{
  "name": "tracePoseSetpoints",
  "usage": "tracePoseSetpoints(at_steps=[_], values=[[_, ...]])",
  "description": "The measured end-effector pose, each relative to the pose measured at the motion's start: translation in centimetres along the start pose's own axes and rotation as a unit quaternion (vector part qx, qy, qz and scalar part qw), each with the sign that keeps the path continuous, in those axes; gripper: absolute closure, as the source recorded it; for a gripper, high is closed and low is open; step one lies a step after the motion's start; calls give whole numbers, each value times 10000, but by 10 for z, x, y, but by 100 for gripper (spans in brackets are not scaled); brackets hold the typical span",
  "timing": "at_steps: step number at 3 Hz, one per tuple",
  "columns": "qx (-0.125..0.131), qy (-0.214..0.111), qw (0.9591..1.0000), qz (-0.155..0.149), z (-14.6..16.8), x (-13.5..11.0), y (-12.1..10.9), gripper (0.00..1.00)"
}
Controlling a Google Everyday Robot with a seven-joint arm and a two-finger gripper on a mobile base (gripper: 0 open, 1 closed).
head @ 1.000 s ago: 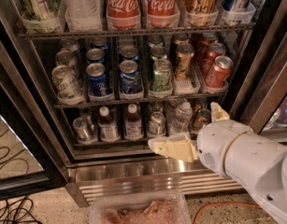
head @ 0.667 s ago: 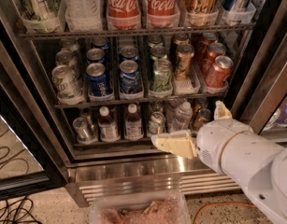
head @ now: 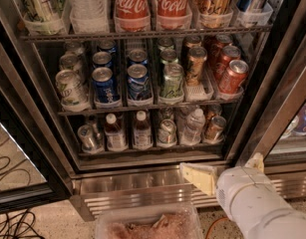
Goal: Pick coke can from middle shelf of fridge
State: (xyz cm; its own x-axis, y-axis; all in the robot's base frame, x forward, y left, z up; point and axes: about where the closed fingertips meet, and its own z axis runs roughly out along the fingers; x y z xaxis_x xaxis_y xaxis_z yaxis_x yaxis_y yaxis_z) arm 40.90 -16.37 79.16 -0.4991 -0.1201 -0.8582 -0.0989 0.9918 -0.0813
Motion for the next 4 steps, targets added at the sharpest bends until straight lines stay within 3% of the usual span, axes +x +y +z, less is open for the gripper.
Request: tracePoseSetpoints(at_steps=[1, 2, 3, 4], values=[[387, -41, 9988, 281, -1, 0, -19, 0], [485, -98, 9984, 269, 2, -4, -19, 0], [685, -309, 9964, 382, 21, -27, -18, 0], [1042, -513, 9918, 531, 49, -58, -30, 0]])
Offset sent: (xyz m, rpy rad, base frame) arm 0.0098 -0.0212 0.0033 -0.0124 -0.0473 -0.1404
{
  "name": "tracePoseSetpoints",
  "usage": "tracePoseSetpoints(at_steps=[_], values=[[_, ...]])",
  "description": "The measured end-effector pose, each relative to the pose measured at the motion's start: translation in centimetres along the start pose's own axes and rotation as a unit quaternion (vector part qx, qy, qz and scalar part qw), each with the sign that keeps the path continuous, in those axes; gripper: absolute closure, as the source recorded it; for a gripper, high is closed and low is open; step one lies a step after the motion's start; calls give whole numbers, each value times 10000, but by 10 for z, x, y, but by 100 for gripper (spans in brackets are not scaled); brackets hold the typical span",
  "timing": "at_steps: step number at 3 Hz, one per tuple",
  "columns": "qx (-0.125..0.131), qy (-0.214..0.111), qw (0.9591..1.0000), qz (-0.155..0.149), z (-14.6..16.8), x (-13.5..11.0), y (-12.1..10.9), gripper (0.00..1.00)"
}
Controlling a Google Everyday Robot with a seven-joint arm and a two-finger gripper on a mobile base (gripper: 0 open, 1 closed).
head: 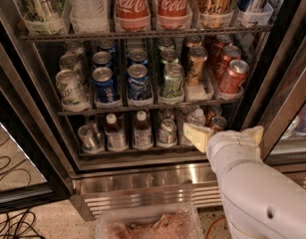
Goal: Pick coke can from middle shelf of fridge
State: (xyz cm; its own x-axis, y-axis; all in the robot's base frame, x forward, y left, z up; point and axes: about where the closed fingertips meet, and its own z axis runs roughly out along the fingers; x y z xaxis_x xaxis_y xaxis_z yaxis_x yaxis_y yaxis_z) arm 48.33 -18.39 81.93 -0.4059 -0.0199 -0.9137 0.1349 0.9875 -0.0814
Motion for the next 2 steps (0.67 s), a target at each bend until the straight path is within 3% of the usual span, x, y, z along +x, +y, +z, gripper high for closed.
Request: tracePoseSetpoints(at_steps=[1, 2], values=[[422, -140, 9990, 3, 0, -10, -19, 0], [456, -332, 9984, 41, 0, -14, -18, 0]])
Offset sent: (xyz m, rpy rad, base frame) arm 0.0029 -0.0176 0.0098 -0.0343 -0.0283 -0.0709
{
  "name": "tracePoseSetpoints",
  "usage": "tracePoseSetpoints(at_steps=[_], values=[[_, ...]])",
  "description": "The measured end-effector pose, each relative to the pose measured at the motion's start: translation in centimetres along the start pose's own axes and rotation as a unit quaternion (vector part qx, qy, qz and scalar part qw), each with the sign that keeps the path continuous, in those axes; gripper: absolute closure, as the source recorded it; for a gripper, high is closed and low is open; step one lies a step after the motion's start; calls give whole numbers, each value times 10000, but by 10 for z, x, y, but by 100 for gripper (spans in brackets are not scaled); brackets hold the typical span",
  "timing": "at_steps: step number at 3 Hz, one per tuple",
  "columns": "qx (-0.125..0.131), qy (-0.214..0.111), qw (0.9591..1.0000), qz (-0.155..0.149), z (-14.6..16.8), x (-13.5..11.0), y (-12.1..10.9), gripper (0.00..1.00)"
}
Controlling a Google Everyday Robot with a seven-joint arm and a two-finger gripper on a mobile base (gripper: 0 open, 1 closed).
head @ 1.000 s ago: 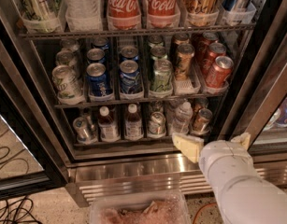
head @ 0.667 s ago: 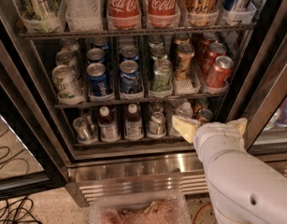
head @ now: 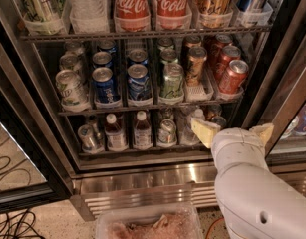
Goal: Pick coke can from middle shelf of fridge
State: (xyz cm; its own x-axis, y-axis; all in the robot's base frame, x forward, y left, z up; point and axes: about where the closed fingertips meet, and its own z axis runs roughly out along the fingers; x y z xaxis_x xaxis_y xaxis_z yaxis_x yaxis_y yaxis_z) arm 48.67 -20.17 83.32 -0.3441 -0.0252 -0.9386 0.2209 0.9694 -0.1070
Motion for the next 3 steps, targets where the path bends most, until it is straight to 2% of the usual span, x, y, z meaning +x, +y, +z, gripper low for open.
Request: tracePoseSetpoints(at_steps=[1, 2, 3], values=[[1, -1, 10000, 0, 0, 0, 0, 0], [170, -238, 9996, 65, 5, -6, 1, 0], [374, -361, 9986, 75, 3, -14, -9, 0]])
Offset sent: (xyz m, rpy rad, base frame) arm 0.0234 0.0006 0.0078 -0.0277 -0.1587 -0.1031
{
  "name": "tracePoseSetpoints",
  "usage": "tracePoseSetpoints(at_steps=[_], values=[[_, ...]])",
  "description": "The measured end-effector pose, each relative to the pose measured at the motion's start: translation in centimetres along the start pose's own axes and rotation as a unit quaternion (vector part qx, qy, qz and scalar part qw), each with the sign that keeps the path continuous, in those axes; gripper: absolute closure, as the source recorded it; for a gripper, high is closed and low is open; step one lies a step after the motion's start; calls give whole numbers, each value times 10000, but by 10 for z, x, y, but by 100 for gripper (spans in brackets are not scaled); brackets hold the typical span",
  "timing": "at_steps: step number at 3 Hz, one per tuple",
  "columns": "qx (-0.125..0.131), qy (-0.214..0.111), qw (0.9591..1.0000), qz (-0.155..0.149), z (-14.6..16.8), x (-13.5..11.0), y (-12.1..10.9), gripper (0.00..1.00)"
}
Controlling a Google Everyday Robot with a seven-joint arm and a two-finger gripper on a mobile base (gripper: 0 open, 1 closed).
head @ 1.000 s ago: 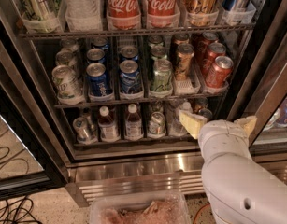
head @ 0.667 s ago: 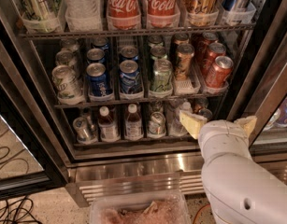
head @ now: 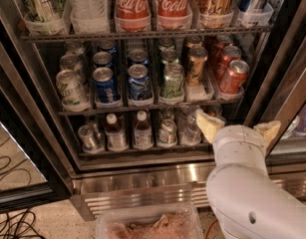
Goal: Pick coke can from middle shelf of fridge
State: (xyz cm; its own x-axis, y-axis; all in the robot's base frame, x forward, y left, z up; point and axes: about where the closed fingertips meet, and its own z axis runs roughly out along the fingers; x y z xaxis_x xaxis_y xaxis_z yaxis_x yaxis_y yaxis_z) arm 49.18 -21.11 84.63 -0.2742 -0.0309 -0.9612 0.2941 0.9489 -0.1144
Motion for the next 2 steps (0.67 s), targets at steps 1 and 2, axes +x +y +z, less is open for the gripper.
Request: tracePoseSetpoints(at_steps=[1, 2], values=[[20, -123, 9999, -4, 5, -10, 6, 0], [20, -123, 9999, -4, 5, -10, 6, 0]])
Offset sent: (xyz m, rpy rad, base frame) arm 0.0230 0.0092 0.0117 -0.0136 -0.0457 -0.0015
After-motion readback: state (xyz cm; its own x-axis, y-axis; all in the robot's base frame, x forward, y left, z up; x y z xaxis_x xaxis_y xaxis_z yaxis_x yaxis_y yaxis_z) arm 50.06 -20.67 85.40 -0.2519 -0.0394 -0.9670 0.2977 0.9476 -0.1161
